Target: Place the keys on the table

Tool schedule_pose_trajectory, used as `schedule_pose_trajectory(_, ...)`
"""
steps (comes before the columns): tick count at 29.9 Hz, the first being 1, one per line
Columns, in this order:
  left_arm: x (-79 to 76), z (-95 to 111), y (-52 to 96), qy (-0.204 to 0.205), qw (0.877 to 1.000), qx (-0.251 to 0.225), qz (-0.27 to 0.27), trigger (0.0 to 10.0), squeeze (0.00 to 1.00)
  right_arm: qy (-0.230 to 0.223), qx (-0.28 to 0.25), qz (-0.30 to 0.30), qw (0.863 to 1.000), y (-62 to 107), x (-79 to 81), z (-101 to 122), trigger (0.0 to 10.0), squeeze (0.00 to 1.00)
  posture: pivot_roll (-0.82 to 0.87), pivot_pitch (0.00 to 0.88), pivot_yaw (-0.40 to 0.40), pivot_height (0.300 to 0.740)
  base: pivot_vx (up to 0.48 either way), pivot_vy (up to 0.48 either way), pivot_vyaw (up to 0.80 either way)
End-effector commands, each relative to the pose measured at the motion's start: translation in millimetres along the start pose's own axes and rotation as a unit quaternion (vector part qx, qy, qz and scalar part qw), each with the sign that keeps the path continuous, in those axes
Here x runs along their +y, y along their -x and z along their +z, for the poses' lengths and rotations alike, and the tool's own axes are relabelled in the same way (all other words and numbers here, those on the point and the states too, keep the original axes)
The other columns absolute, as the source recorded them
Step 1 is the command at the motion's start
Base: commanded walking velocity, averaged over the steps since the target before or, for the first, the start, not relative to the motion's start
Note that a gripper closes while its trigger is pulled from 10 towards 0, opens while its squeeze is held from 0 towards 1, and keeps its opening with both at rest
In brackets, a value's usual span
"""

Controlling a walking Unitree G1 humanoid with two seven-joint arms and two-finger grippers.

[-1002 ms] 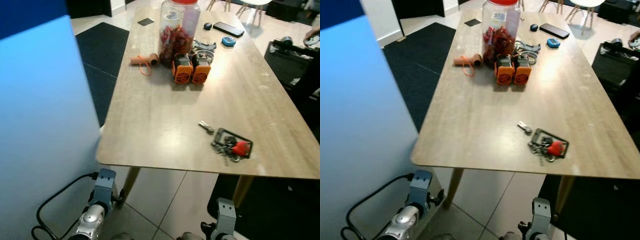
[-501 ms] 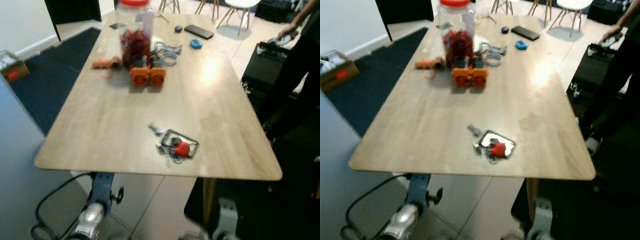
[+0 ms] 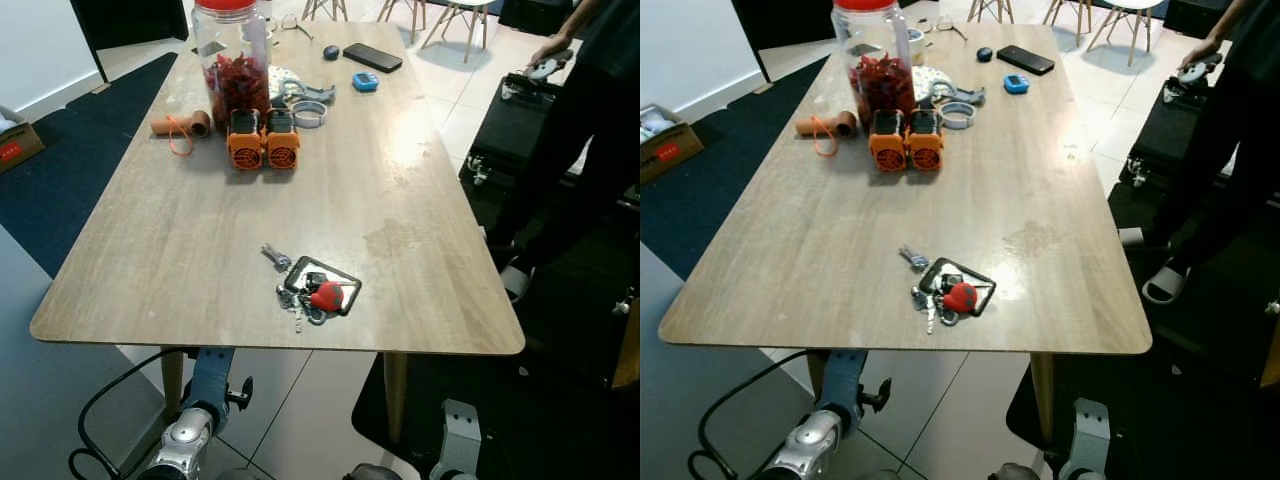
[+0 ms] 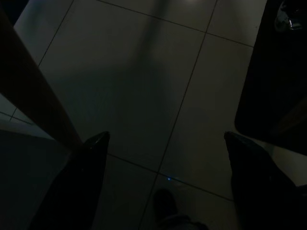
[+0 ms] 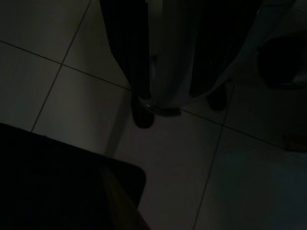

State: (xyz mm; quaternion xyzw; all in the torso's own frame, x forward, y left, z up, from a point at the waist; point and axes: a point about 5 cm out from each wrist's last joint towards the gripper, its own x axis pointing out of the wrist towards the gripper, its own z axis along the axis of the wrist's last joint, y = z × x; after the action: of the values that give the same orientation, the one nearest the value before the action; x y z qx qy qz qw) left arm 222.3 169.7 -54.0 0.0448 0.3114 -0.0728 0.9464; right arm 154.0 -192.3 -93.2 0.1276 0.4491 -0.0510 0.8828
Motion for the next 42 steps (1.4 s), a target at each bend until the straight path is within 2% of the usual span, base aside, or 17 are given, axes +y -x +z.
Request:
schedule_pose_trajectory(1, 2.1, -4.3, 1.7, -0.001, 1.0, 0.008, 0.002, 10.0, 0.0, -0.011, -0.002, 0.0, 1.0, 1.3, -1.7, -3.0, 10.0, 0.0, 0.04, 0.074, -0.008, 0.74, 0.0, 0.0, 0.0)
schedule_pose_trajectory(21, 4.0, -3.8, 2.1, 0.005, 1.0, 0.004, 0.006, 10.0, 0.0, -0.009, -0.005, 0.011, 1.0, 0.6, 3.4, -3.6, 10.0, 0.0, 0.05, 0.047, -0.007, 0.74, 0.0, 0.0, 0.0)
schedule_pose_trajectory(42, 4.2, -2.5, 2.1, 0.006, 1.0, -0.001, 0.005, 10.0, 0.0, -0.006, -0.001, 0.014, 1.0, 0.5, 4.3, -4.5, 10.0, 0.0, 0.05, 0.049, -0.012, 0.74, -0.322, 0.0, 0.0)
